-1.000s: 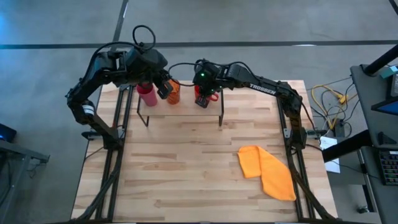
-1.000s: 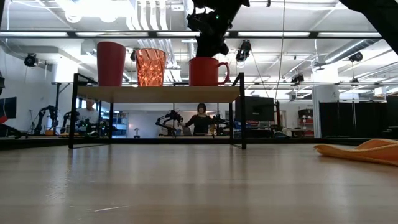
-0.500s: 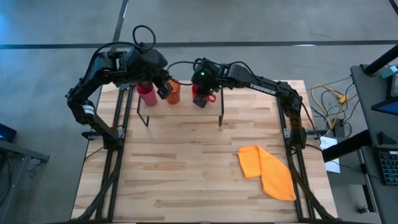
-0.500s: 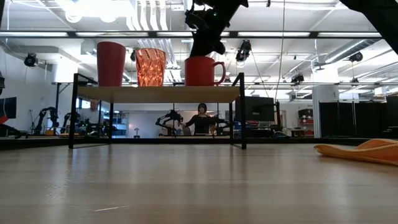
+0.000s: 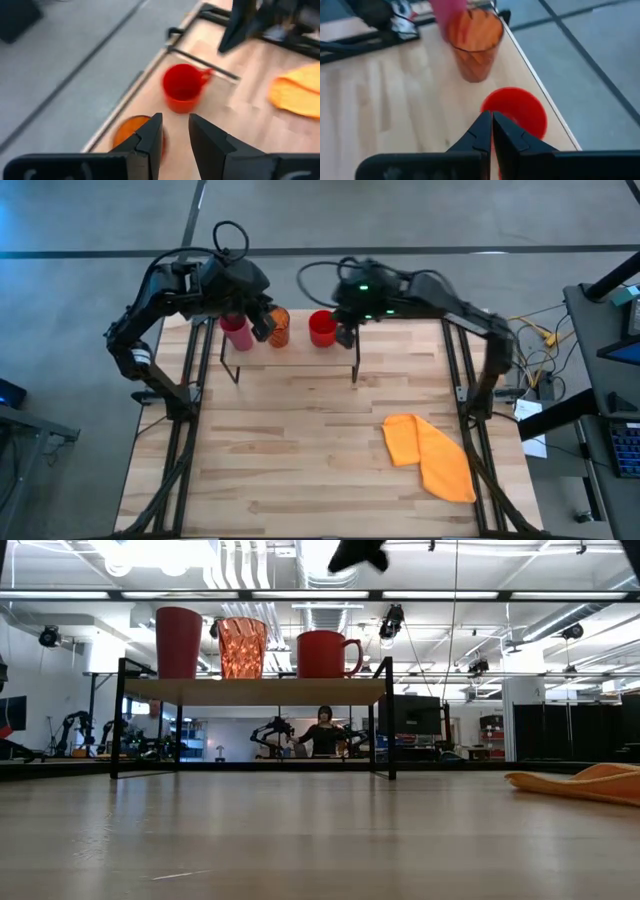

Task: Stack small to large cups/mugs on shelf
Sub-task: Return to Home Position

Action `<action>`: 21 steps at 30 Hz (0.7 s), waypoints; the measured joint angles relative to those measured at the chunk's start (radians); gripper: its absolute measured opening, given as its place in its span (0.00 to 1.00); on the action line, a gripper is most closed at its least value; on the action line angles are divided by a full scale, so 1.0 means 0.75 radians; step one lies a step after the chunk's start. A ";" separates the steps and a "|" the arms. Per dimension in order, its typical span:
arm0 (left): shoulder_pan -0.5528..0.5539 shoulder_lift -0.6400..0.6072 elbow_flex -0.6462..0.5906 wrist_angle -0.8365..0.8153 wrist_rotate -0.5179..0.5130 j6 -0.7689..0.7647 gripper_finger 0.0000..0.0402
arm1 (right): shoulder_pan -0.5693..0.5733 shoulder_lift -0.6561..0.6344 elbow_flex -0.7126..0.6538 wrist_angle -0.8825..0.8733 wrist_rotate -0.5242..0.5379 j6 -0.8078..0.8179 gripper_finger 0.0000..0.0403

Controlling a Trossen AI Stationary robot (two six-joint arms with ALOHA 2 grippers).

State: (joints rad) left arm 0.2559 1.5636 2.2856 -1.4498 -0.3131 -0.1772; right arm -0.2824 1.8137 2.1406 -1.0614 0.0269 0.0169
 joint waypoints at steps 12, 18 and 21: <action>-0.229 -0.023 -0.002 0.154 0.197 0.000 0.20 | 0.248 -0.380 -0.143 -0.037 0.001 -0.017 0.02; -0.393 -0.080 -0.003 0.119 0.105 -0.041 0.20 | 0.365 -0.572 -0.412 -0.024 0.178 0.095 0.02; -0.452 -0.124 -0.003 0.073 0.004 -0.138 0.20 | 0.395 -0.707 -0.585 0.046 0.257 0.193 0.02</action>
State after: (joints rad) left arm -0.0835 1.4707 2.2837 -1.3953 -0.3103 -0.2805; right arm 0.0137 1.2838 1.7015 -1.0272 0.2193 0.1613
